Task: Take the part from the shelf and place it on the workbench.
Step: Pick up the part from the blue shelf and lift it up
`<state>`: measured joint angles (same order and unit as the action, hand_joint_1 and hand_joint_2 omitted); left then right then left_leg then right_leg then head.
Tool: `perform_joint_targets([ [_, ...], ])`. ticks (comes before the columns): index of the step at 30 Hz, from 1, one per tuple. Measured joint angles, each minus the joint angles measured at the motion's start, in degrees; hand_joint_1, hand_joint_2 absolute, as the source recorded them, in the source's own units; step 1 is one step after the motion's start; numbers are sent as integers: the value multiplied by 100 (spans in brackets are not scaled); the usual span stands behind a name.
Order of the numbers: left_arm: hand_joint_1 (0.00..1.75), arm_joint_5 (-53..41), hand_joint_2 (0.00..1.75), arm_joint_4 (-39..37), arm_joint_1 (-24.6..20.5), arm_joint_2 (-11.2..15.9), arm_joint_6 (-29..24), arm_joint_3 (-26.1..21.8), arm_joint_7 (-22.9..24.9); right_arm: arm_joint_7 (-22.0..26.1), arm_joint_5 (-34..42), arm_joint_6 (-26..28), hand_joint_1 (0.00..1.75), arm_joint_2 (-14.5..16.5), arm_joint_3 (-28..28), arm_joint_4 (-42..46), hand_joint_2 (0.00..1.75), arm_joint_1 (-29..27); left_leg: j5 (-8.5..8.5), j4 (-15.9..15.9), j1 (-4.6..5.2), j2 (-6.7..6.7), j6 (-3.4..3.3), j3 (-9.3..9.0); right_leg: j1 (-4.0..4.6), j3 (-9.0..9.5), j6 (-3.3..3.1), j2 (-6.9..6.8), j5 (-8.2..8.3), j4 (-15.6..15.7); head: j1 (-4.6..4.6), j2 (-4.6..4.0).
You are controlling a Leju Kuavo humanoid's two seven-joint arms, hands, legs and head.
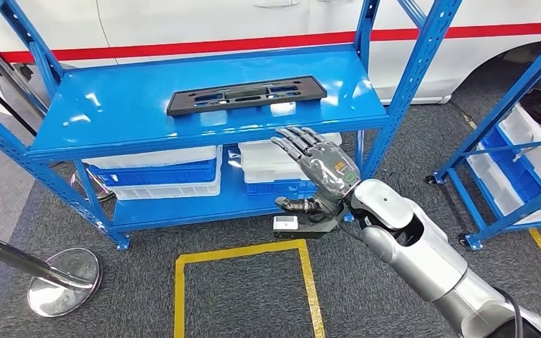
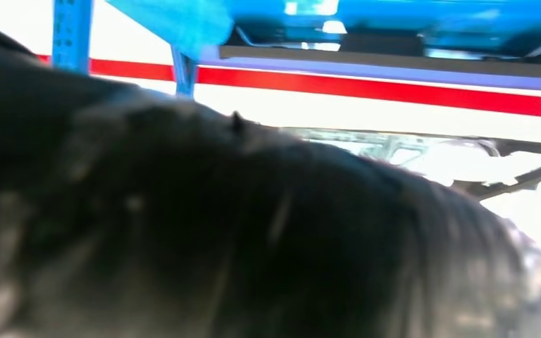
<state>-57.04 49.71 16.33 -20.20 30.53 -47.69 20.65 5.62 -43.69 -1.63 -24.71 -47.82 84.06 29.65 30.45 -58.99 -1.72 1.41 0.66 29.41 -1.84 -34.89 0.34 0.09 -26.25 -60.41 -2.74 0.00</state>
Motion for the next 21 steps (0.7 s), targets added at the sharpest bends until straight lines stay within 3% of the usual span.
perform_joint_targets([
  [2, 0, 15, 0, 19, 5, 0, -3, 26, 7, 1, 0, 0, 0, -1, -1, 1, 0, 9, 277, -529, 0, -53, 12, 256, 3, 22, -61, 0, -11, 15, 0, 0],
  [4, 0, 56, 0, 29, 20, 0, -11, 48, 32, 1, 0, -1, 0, 0, -7, -5, 0, 12, 569, -1312, 10, -82, 3, 685, 31, 29, -93, 8, -26, 14, -1, 0],
  [5, 0, 84, 0, 32, 31, -1, -19, 63, 51, 0, 0, -2, 0, 1, -14, -11, 0, 11, 604, -1579, 16, -86, -13, 859, 51, 38, -106, 17, -34, 13, -1, 0],
  [6, 0, 105, 0, 36, 42, -1, -27, 82, 70, 0, 0, -2, 0, 1, -22, -16, 0, 11, 520, -1638, 26, -89, -41, 938, 70, 53, -117, 29, -44, 12, -1, 0],
  [7, 0, 120, 0, 38, 49, -2, -35, 103, 87, 0, 0, -3, 0, 1, -30, -19, 0, 10, 335, -1495, 42, -93, -84, 925, 87, 76, -125, 43, -55, 11, 0, 0],
  [8, 0, 129, 0, 39, 53, -2, -43, 122, 98, 0, 0, -3, 0, 4, -37, -20, 0, 11, 77, -1145, 66, -103, -140, 807, 101, 105, -129, 54, -69, 13, -1, 0],
  [10, 0, 135, 0, 40, 53, -3, -59, 150, 109, 0, 1, -6, 0, 15, -44, -22, 87, 13, -281, -420, 117, -144, -259, 526, 121, 142, -116, 73, -95, 15, -3, 0],
  [12, 0, 139, 0, 44, 53, -8, -79, 162, 110, 0, 7, -14, 0, 26, -52, -28, 175, 12, -335, -109, 156, -166, -303, 406, 116, 133, -65, 87, -94, 26, -3, 0],
  [14, 0, 139, 0, 51, 61, -17, -91, 169, 110, -3, 14, -23, 0, 31, -69, -37, 175, 10, -350, -22, 152, -157, -302, 380, 106, 130, 9, 91, -80, 57, -1, 0],
  [16, 0, 139, 0, 61, 69, -24, -93, 183, 110, -10, 22, -38, 0, 34, -83, -50, 175, 22, -403, 91, 121, -147, -331, 321, 107, 104, 71, 67, -169, -40, -5, 0],
  [17, 0, 139, 0, 69, 69, -26, -92, 190, 110, -14, 30, -46, 0, 34, -88, -57, 175, 30, -425, 138, 107, -139, -349, 292, 108, 16, 98, 52, -295, -243, -8, 0],
  [19, 0, 140, 0, 82, 70, -26, -88, 196, 112, -15, 48, -62, 0, 36, -104, -80, 175, 31, -426, 151, 124, -129, -379, 279, 99, -330, 145, 31, -629, -937, -8, 0],
  [21, 0, 151, 0, 85, 67, -26, -85, 200, 122, -21, 62, -84, 0, 41, -129, -111, 175, 13, -411, 140, 141, -124, -392, 277, 96, -627, 173, 26, -758, -1467, -8, 0],
])
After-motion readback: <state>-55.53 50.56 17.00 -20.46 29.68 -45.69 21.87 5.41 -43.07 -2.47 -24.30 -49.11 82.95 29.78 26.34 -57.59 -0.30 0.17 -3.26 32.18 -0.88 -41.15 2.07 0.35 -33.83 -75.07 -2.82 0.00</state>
